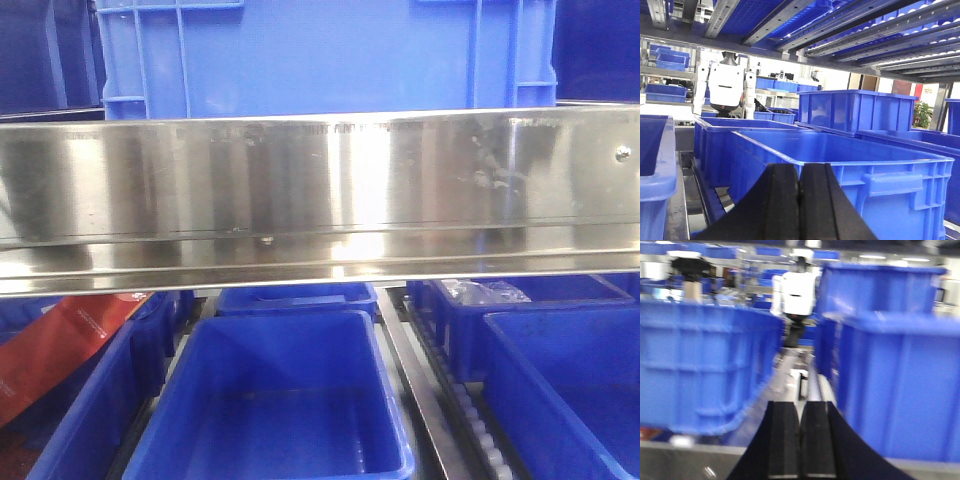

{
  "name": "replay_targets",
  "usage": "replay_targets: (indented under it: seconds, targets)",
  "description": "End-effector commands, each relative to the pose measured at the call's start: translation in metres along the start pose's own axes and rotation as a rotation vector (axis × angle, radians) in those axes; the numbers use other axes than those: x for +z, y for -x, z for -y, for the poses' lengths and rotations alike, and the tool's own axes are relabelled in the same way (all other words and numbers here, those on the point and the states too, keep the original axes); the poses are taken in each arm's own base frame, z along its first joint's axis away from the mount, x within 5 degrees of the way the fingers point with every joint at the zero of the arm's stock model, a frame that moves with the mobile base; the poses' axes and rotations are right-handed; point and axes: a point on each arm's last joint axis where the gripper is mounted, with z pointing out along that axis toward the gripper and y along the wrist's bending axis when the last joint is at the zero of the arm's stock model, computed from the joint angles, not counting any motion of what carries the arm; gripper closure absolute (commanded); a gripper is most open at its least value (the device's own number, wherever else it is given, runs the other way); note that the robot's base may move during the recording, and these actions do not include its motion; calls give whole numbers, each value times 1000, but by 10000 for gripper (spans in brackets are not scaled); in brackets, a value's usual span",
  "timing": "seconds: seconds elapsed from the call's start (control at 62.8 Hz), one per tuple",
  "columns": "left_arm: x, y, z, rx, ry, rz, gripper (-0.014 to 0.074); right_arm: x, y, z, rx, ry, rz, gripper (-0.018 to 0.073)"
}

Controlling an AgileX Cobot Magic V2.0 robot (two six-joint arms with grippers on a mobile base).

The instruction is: Place valve from conveyor to right shelf box

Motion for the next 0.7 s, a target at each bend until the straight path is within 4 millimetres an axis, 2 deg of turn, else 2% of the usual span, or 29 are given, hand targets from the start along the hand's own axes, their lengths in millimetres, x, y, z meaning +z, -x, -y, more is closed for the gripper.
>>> replay_targets:
  seconds: [0.0, 0.096, 0.159, 0.685]
  targets:
    - [-1, 2, -1, -10, 8, 18, 708, -6, -20, 2, -17, -39, 4, 725]
    - [-1, 2, -1, -10, 8, 18, 708, -8, -45, 2, -19, -49, -35, 725]
    - [-1, 2, -1, -10, 8, 18, 708, -7, -54, 3, -19, -51, -44, 725]
    - [-1, 2, -1, -10, 8, 18, 708, -8, -56, 2, -18, -49, -70, 725]
